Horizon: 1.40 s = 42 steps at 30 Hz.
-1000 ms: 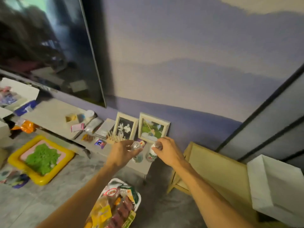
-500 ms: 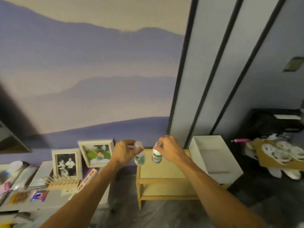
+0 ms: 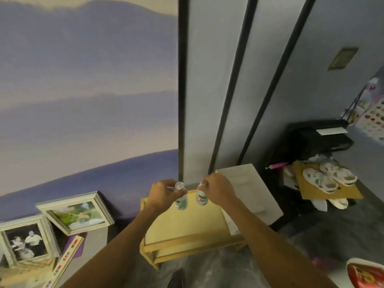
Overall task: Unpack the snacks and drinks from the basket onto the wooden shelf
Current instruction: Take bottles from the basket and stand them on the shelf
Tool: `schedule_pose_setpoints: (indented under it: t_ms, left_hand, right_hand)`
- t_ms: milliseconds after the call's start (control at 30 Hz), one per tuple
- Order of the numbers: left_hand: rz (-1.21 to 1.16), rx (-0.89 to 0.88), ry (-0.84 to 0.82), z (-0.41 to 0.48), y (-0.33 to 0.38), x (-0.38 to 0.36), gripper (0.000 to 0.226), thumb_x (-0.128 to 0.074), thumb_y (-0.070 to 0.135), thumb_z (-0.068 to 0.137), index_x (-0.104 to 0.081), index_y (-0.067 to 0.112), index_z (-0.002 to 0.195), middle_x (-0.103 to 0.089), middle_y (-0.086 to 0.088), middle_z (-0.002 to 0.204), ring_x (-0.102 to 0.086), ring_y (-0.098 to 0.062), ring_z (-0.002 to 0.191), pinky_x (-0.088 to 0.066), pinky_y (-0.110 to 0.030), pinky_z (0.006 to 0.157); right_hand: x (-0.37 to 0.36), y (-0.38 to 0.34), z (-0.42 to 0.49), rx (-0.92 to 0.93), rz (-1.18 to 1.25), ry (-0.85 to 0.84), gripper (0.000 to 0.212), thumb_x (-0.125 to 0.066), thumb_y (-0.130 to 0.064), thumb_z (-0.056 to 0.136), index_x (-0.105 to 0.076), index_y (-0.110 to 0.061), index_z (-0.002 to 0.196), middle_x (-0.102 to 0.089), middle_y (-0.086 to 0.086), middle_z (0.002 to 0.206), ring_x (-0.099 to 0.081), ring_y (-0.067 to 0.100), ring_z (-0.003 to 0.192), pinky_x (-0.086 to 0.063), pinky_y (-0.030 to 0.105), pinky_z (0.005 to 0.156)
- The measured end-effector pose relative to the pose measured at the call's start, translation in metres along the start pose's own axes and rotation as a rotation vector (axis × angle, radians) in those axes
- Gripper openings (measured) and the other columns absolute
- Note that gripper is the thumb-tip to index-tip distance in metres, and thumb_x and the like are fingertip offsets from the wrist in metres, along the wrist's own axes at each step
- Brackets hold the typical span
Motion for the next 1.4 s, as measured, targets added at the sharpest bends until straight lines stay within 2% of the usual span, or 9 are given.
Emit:
schedule_pose_setpoints:
  t_ms: [167,233,400,500,667,833,1133,1267,1400]
  left_hand:
    - [0.005,0.013,-0.057,0.061,-0.019,-0.036,0.035,-0.093,0.043,0.079,-0.082,0.025,0.107,-0.081,0.008,0.099,-0.073,-0.001,0.087,-0.063,-0.026,0.076]
    - [0.013,-0.003,-0.060,0.079,-0.027,-0.049,0.038,-0.093,0.042,0.079,-0.082,0.022,0.109,-0.081,0.008,0.099,-0.074,-0.002,0.087,-0.064,-0.028,0.079]
    - [0.070,0.019,-0.055,0.110,-0.047,-0.082,0.041,-0.091,0.046,0.079,-0.082,0.022,0.111,-0.081,0.007,0.099,-0.073,-0.001,0.083,-0.064,-0.030,0.077]
    - [0.080,0.057,-0.084,0.121,-0.055,-0.103,0.040,-0.090,0.045,0.081,-0.081,0.021,0.113,-0.081,0.006,0.104,-0.071,-0.003,0.087,-0.057,-0.024,0.076]
    - [0.072,0.157,-0.084,0.135,-0.079,-0.133,0.038,-0.093,0.047,0.077,-0.082,0.028,0.108,-0.080,0.013,0.102,-0.071,-0.002,0.089,-0.058,-0.026,0.078]
    - [0.067,0.222,-0.049,0.150,-0.090,-0.156,0.038,-0.095,0.035,0.078,-0.082,0.023,0.111,-0.078,0.010,0.103,-0.068,0.000,0.084,-0.042,-0.005,0.062]
    - [0.044,0.298,-0.052,0.147,-0.126,-0.185,0.042,-0.096,0.038,0.075,-0.076,0.036,0.112,-0.077,0.016,0.108,-0.072,-0.007,0.099,-0.061,-0.031,0.084]
    - [0.024,0.289,-0.026,0.145,-0.114,-0.191,0.042,-0.096,0.035,0.076,-0.078,0.031,0.113,-0.078,0.014,0.110,-0.072,-0.008,0.099,-0.060,-0.031,0.085]
    - [0.038,0.276,-0.033,0.145,-0.105,-0.192,0.047,-0.097,0.039,0.073,-0.078,0.028,0.115,-0.079,0.010,0.111,-0.073,-0.013,0.101,-0.057,-0.029,0.081]
  right_hand:
    - [-0.028,0.030,0.051,-0.143,0.062,-0.050,0.034,-0.071,-0.042,0.099,-0.071,-0.014,0.118,-0.072,0.006,0.112,-0.068,0.023,0.105,-0.050,0.031,0.094]
    - [-0.040,0.043,0.070,-0.160,0.057,-0.060,0.035,-0.074,-0.040,0.098,-0.072,-0.013,0.119,-0.073,0.008,0.112,-0.069,0.025,0.106,-0.052,0.032,0.093]
    - [-0.072,0.076,0.102,-0.193,0.022,-0.110,0.031,-0.073,-0.032,0.100,-0.073,-0.010,0.121,-0.073,0.011,0.118,-0.071,0.026,0.111,-0.046,0.023,0.089]
    - [-0.096,0.092,0.115,-0.219,0.017,-0.132,0.025,-0.074,-0.027,0.100,-0.074,-0.008,0.118,-0.075,0.013,0.116,-0.073,0.027,0.108,-0.053,0.028,0.089]
    - [-0.134,0.105,0.132,-0.183,-0.072,-0.214,0.025,-0.063,-0.024,0.106,-0.074,-0.009,0.122,-0.074,0.012,0.120,-0.072,0.025,0.112,-0.053,0.028,0.094]
    - [-0.155,0.116,0.145,-0.139,-0.104,-0.223,0.023,-0.062,-0.020,0.106,-0.071,-0.011,0.125,-0.073,0.009,0.123,-0.072,0.022,0.114,-0.054,0.029,0.100]
    - [-0.174,0.132,0.147,-0.126,-0.102,-0.230,0.023,-0.068,-0.019,0.103,-0.073,-0.010,0.124,-0.074,0.008,0.122,-0.073,0.019,0.110,-0.058,0.029,0.099]
    - [-0.177,0.132,0.144,-0.158,-0.105,-0.195,0.023,-0.071,-0.024,0.102,-0.073,-0.015,0.122,-0.076,0.002,0.117,-0.075,0.013,0.102,-0.059,0.024,0.092]
    - [-0.173,0.130,0.143,-0.158,-0.127,-0.214,0.030,-0.072,-0.024,0.101,-0.069,-0.016,0.129,-0.074,0.003,0.122,-0.074,0.014,0.107,-0.056,0.023,0.092]
Point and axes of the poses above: each hand's wrist, its own z-axis towards the middle knuckle, its own x-axis out of the back of the hand, y = z × x, the point moved 5 cm from there along z, towards the middle knuckle
